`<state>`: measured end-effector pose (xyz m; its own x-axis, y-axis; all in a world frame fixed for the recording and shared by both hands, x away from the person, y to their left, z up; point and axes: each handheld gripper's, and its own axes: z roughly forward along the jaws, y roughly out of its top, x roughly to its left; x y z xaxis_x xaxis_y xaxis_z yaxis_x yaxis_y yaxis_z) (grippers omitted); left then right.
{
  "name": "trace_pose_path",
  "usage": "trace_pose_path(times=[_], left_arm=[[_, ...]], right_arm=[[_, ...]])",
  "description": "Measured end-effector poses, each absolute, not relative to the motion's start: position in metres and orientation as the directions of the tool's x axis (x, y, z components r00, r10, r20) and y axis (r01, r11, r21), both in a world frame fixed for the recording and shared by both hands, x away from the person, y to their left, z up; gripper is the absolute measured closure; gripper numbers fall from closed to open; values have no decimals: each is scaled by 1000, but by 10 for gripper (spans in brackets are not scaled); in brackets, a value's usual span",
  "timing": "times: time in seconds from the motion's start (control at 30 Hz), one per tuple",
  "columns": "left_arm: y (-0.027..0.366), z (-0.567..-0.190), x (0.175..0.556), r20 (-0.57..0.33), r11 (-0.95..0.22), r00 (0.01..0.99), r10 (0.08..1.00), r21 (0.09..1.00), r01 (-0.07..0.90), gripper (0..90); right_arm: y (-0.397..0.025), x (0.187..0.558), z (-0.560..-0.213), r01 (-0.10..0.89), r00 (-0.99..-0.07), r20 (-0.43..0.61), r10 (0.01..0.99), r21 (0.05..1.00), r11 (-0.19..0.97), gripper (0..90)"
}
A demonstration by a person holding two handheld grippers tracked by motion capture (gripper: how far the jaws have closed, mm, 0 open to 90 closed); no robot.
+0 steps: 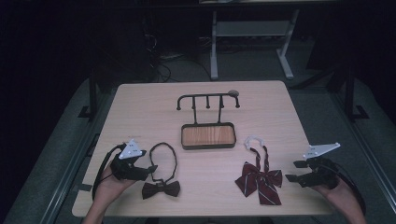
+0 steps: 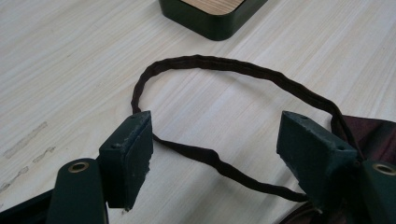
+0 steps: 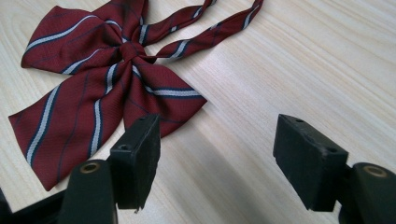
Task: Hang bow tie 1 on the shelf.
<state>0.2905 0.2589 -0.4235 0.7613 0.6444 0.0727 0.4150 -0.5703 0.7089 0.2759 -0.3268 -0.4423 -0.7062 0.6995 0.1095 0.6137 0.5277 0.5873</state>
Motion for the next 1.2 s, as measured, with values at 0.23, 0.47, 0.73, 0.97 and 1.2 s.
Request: trace_pose_path(times=[0.23,0.47,0.73,0.97,1.2], left_arm=[[257,-423,290,76,-575,767,637,709,408,275],[255,-423,289,80,-582,771,632,706,404,275],[257,-422,287,83,-576,767,636,713,401,275],[257,-420,287,81,-569,764,640,718,400,275],[258,-421,287,77,-566,762,643,718,405,269]], right_arm=[[-322,275,-442,614,-709,121,695,589,525,308],[-316,275,-437,606,-718,115,687,588,535,288],[-301,277,-424,582,-742,95,664,583,567,280],[-289,284,-416,569,-757,91,647,580,583,281],[-281,290,-409,558,-772,84,630,563,609,283]])
